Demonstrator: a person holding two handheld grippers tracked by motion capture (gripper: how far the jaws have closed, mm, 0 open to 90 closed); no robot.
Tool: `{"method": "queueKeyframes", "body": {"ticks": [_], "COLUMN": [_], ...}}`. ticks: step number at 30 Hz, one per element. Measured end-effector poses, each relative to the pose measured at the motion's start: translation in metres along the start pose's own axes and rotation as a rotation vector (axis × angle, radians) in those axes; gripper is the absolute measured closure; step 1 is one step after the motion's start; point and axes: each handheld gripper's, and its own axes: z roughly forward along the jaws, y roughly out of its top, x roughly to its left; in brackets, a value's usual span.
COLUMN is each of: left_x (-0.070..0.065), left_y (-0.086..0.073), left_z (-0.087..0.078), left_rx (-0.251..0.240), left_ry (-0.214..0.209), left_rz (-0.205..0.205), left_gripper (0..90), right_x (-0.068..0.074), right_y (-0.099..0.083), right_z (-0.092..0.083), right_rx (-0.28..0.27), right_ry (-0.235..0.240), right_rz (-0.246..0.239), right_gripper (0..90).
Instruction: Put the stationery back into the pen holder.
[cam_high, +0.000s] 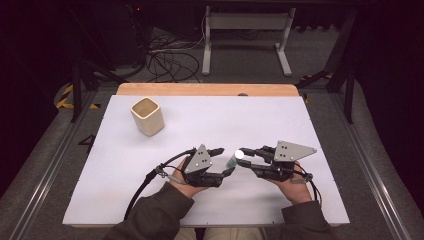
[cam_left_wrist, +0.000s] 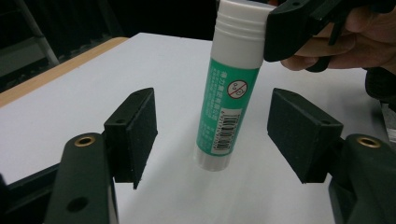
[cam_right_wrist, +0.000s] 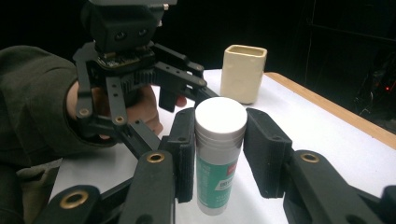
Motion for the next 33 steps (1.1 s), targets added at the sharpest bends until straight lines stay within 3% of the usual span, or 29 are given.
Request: {"method": "queueKeyframes", "body": {"ticks": [19, 24, 33], "left_x": [-0.004, -0.003, -0.004], "left_y": [-0.002, -0.002, -0.002], "left_z": [0.014, 0.014, 0.015], "left_rx": [0.003, 0.0, 0.001], "left_ry": [-0.021, -0.024, -0.029], "left_rz": [0.022, 0.027, 0.041], "left_gripper": [53.5, 63.4, 65.2], "right_x": [0.001, 0.001, 0.001], "right_y": [0.001, 0.001, 0.0], "right_z": [0.002, 0.002, 0.003], "right_rx": [-0.017, -0.021, -0.022], "right_ry": [0.007, 0.011, 0.016], "right_rz": [0.0, 0.0, 0.004], "right_gripper": [65.6, 65.6, 65.5]}}
